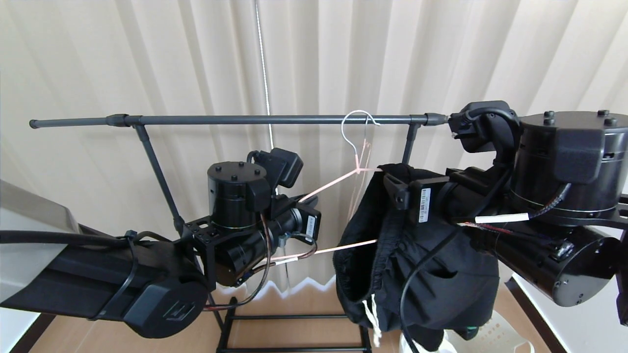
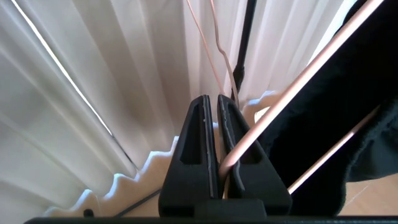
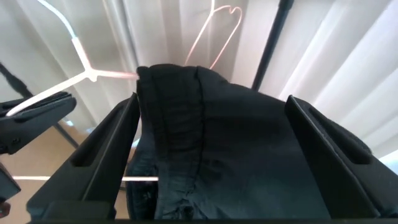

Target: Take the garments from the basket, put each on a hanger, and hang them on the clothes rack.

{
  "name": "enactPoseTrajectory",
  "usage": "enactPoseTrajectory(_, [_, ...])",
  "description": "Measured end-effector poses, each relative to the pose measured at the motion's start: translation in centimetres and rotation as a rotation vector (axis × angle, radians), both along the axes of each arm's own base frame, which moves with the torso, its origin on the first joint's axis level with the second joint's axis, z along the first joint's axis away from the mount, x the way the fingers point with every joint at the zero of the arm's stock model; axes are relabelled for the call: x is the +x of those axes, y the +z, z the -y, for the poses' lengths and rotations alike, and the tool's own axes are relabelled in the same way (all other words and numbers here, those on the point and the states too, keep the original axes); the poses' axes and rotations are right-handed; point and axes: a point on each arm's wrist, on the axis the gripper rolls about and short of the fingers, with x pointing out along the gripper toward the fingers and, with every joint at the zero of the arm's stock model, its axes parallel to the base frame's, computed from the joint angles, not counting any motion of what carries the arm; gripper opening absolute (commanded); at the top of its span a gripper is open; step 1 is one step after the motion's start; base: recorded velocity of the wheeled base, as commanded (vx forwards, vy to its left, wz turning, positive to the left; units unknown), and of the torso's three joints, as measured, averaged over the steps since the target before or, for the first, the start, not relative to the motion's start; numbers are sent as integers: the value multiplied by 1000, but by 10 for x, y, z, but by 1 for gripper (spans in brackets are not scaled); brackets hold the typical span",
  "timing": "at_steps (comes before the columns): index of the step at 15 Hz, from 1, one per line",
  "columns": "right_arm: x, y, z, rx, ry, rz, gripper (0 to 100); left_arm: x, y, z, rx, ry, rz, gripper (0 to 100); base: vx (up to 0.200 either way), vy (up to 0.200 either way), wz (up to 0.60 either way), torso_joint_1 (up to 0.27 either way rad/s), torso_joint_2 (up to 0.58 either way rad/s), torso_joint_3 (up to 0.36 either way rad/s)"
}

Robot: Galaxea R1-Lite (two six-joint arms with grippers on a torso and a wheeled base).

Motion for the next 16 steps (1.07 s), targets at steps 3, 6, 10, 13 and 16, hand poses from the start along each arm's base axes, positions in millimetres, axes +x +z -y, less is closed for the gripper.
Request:
enactPoseTrajectory(3, [-9, -1, 10, -44, 113, -14, 100, -4, -5, -4, 6, -6, -6, 0, 0, 0, 0, 0, 0, 0])
enactPoseTrajectory(6, [-12, 4, 50, -177, 363, 4, 100, -8, -11, -13, -2, -8, 11, 0, 0, 0, 0, 0, 0, 0])
enactPoseTrajectory(10, [-9, 16, 113, -302, 676, -118, 100, -21, -24, -29, 42, -36, 44, 0, 0, 0, 0, 0, 0, 0])
enactPoseTrajectory(13, [-14, 36, 131, -344, 860, -164, 100, -27, -28, -33, 56, -41, 54, 0, 0, 0, 0, 0, 0, 0])
enactPoseTrajectory(16, [-3, 39, 130, -392, 970, -191, 100, -31, -29, -30, 70, -61, 58, 0, 0, 0, 0, 0, 0, 0])
